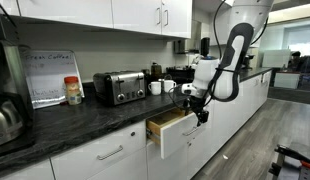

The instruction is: Open the second drawer from the right

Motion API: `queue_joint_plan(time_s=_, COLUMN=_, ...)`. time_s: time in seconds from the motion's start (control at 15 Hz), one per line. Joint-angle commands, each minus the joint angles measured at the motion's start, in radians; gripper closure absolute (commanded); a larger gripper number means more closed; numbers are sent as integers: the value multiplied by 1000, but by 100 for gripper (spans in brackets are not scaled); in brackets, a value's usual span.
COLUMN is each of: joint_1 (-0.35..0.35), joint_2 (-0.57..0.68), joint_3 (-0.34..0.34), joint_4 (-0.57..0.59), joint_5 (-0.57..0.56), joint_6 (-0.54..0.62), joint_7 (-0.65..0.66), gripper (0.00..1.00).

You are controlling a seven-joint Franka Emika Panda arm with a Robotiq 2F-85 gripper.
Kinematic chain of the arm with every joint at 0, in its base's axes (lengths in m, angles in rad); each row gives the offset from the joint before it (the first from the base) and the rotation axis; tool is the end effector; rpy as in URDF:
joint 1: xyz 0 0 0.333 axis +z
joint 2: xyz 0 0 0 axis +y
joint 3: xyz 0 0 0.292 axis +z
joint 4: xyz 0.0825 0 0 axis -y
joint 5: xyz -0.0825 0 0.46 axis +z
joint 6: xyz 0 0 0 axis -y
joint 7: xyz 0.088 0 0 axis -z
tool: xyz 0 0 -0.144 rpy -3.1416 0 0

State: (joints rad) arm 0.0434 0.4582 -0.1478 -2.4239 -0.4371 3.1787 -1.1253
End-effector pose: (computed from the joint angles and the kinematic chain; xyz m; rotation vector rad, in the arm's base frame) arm 0.5197 -0.0273 0.0211 2.1221 1.9472 0.2400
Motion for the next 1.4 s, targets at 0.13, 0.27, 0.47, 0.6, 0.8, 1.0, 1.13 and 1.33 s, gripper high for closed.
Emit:
queue_joint_plan(time_s=0.13, joint_1=77, joint_2=-108, joint_3=-75, joint_4=-141, joint_5=-4, joint_6=0, joint_7=42, gripper=0)
queue_joint_plan(time_s=0.27, joint_1=90, joint_2=-131, joint_3=-85, joint_4=-177, joint_5=-3, joint_6=-2, joint_7=53, gripper=0)
queue_joint_plan(time_s=0.47, joint_1=108, joint_2=-162, joint_3=-97, joint_4=-213, joint_5=-5, joint_6=-9, joint_7=64, gripper=0)
queue_joint_plan(time_s=0.6, joint_1=128, joint_2=-186, joint_3=-115, joint_4=-213, joint_5=-12, joint_6=-13, joint_7=60, gripper=0)
queue_joint_plan(time_s=0.8, joint_1=159, joint_2=-204, joint_3=-150, joint_4=-162, joint_5=-27, joint_6=-16, joint_7=41, gripper=0)
queue_joint_plan(time_s=1.0, joint_1=108, joint_2=-166, joint_3=-100, joint_4=-95, joint_5=-8, joint_6=2, joint_7=-5, gripper=0)
queue_joint_plan(time_s=1.13, joint_1=26, joint_2=-112, joint_3=-18, joint_4=-47, joint_5=-24, joint_6=8, joint_7=2, gripper=0)
queue_joint_plan(time_s=1.33, joint_1=-108, joint_2=-26, joint_3=128, joint_4=13, joint_5=34, joint_6=-11, joint_7=-66, gripper=0)
